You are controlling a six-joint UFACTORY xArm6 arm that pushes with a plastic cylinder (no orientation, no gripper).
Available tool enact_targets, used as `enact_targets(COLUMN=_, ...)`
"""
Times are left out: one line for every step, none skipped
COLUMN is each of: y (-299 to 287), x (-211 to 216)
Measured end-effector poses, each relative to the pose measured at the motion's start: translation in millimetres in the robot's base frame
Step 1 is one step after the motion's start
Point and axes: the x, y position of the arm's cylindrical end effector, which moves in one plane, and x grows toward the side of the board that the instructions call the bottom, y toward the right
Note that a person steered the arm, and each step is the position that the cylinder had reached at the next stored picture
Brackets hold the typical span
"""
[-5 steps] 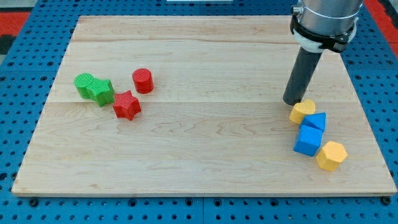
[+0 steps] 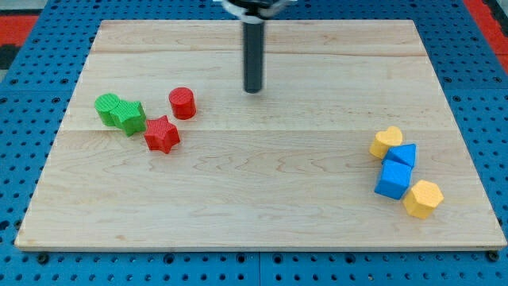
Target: Push the red star below to the red circle
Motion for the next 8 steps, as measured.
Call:
enact_targets(y=-51.0, x=-7.6)
enact_targets(y=-71.3, x=2.5)
enact_targets(y=-83.9, x=11.1)
enact_targets(y=-98.6, x=43.7)
enact_targets(y=-110.7, x=75.7)
enact_targets(y=-122.4, x=113.4)
enact_targets(y=-120.3, x=134.6)
enact_targets(y=-107.7, x=170.1)
